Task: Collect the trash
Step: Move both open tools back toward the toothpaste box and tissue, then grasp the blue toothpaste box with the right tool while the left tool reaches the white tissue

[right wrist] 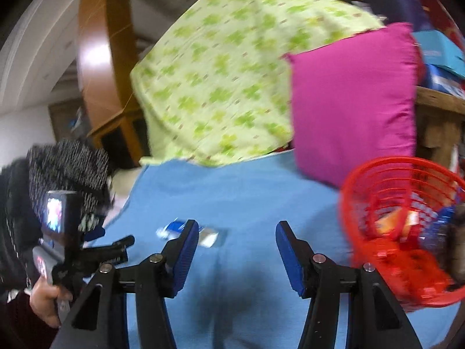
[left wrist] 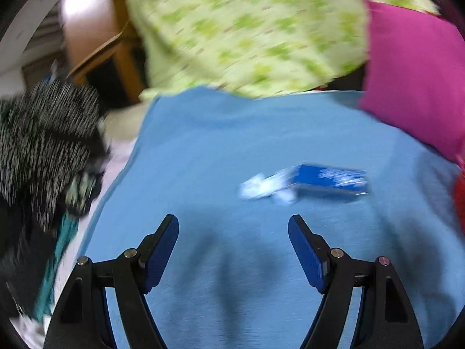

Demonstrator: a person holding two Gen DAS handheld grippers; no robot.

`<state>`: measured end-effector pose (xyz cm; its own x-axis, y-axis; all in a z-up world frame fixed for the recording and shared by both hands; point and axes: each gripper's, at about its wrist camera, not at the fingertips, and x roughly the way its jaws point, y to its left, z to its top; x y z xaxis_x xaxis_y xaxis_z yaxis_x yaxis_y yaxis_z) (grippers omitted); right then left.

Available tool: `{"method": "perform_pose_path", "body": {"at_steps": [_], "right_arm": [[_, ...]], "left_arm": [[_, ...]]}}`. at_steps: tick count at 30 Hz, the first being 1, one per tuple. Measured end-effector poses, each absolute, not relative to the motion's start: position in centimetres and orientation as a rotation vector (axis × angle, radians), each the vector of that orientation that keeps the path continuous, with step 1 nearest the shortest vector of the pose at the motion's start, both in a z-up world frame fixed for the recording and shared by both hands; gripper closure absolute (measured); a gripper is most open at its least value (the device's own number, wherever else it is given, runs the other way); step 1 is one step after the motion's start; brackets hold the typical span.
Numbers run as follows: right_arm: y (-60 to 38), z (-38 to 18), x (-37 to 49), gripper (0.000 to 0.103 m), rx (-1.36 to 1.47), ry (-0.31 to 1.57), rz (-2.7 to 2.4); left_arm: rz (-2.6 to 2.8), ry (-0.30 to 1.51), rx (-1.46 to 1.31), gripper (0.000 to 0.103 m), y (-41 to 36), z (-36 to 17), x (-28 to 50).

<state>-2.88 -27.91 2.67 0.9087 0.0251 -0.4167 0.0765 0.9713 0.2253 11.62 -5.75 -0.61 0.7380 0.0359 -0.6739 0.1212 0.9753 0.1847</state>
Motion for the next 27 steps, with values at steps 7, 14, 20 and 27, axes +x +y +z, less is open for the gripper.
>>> {"method": "perform_pose_path", "body": {"at_steps": [7, 14, 20, 27], "right_arm": [[-23.8, 0.3, 2.3, 0.041, 0.182, 0.564, 0.083], [-21.8, -2.7, 8.8, 0.037, 0.067, 0.72, 0.16], [-19.4, -5.1, 13.2, 0.037, -0.1, 0.787, 0.195], [-18.2, -6.9, 17.3, 0.036, -0.255, 0.777, 0.19]], "left_arm": [[0.026, 0.84, 0.124, 0.025, -1.4, -4.3, 14.2], [0.04, 0.861, 0.118, 0.025, -0.3, -5.1, 16.5], [0.028, 0.872, 0.143, 0.025, -0.2, -5.5, 17.3], [-0.006, 0.86, 0.184, 0.025, -0.6, -6.2, 18.9]]}}
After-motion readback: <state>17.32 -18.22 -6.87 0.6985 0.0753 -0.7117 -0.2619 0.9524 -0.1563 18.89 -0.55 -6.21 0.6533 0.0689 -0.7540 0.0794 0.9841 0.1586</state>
